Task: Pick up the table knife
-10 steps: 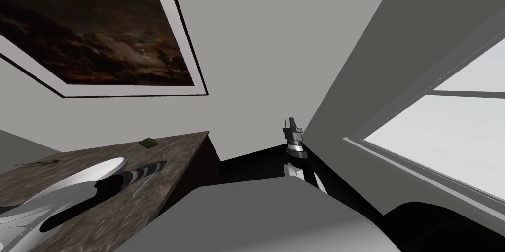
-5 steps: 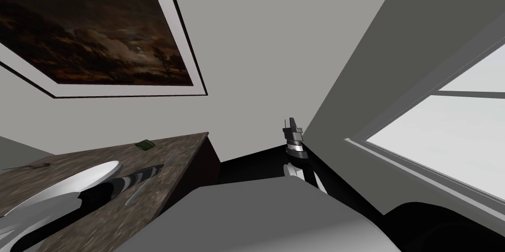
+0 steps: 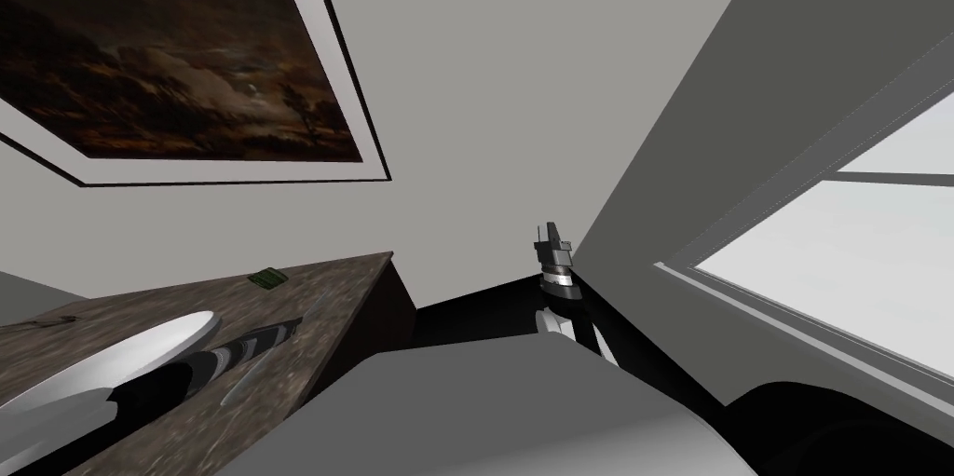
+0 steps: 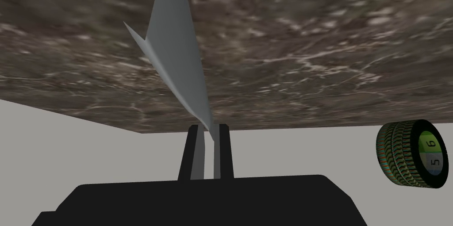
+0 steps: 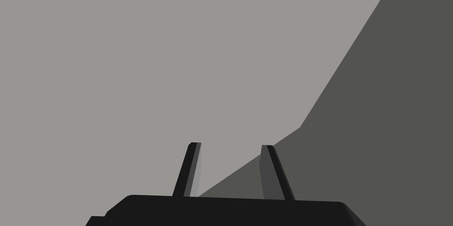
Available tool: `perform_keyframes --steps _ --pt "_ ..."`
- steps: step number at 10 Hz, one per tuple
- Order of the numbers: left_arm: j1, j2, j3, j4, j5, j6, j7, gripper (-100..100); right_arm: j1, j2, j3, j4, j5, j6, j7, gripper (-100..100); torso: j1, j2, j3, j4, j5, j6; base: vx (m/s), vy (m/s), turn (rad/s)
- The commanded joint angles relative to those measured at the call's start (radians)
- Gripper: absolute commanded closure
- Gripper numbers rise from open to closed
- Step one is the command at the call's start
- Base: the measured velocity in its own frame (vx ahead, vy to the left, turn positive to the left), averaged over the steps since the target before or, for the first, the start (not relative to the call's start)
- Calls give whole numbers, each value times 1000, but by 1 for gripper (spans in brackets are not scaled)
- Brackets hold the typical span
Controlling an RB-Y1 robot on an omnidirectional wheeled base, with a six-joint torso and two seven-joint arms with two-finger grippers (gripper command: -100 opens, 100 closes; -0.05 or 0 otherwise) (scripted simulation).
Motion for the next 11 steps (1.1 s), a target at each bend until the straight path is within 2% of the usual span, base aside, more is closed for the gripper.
perform_keyframes --steps 1,2,4,5,6,7,9,10,11 --pt "50 2 14 -34 21 12 -19 100 0 0 0 0 0 0 0 0 0 0 0 0 0 0 50 22 -11" --pt "84 11 43 -76 64 35 -50 100 0 0 0 0 0 0 0 0 0 0 0 -1 1 -1 55 21 0" --pt "130 11 43 -96 64 35 -50 100 0 0 0 0 0 0 0 0 0 0 0 -1 1 0 29 16 -8" --pt "164 20 72 -136 107 59 -80 100 0 0 0 0 0 0 0 0 0 1 0 -1 1 -1 24 17 8" --pt "195 20 72 -157 107 59 -80 100 0 0 0 0 0 0 0 0 0 1 0 0 0 0 33 19 -9" --pt "233 28 101 -200 150 83 -110 100 0 0 0 0 0 0 0 0 0 1 0 0 1 0 53 20 -6" --pt "278 28 101 -219 150 83 -110 100 0 0 0 0 0 0 0 0 0 -1 -1 -1 1 1 37 16 -9" --pt "322 37 130 -274 193 107 -141 100 0 0 0 0 0 0 0 0 0 1 0 -1 1 0 29 13 5" --pt "351 37 130 -281 193 107 -141 100 0 0 0 0 0 0 0 0 0 0 0 0 1 1 33 19 -14"
